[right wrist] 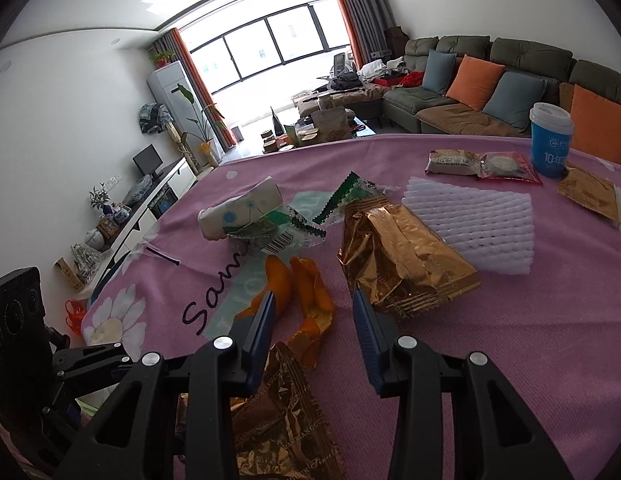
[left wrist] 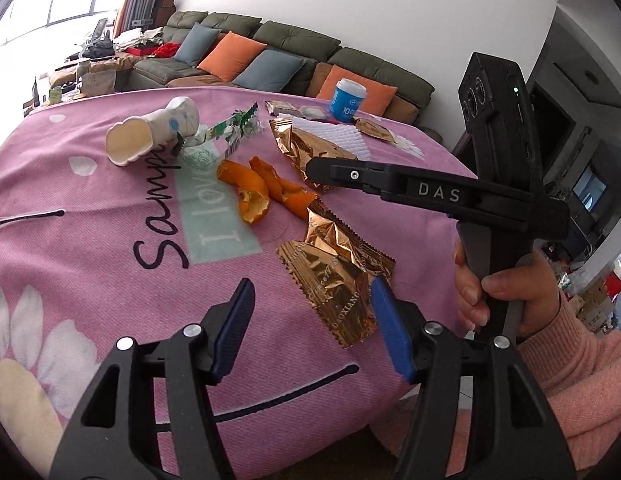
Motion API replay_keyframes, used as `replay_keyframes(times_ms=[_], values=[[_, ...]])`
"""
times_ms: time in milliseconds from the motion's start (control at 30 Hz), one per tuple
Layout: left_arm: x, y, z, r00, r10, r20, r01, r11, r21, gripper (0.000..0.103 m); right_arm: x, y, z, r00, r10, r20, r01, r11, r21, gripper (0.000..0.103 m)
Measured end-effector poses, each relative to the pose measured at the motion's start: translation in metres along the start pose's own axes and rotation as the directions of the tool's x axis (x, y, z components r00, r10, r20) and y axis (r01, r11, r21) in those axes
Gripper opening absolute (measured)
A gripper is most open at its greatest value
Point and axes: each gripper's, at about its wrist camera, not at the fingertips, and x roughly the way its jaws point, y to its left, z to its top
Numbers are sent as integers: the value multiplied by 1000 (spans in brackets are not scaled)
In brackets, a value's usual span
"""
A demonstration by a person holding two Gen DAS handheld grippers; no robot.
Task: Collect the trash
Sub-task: 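Grasp a gold foil wrapper with the left tool while the right tool reaches toward orange peel, then grasp the orange peel with the right tool while the left tool holds the wrapper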
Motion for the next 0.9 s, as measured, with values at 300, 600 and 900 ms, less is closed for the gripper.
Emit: replay_keyframes(times_ms=[300,600,900], values=[[12,8,-1,998,-49,-36,47,998,-45,29,10,-1,-7,999,4,-35,-3,1000,13,38],[1,9,-4,999,-36,-16,36,999,-36,25,15,5,-9,998,-3,-64,3,1000,0,36],[-25,23,-10,999,20,33,-18,998,-59,24,22,0,-10,995,-22,-97,24,999,28,16]])
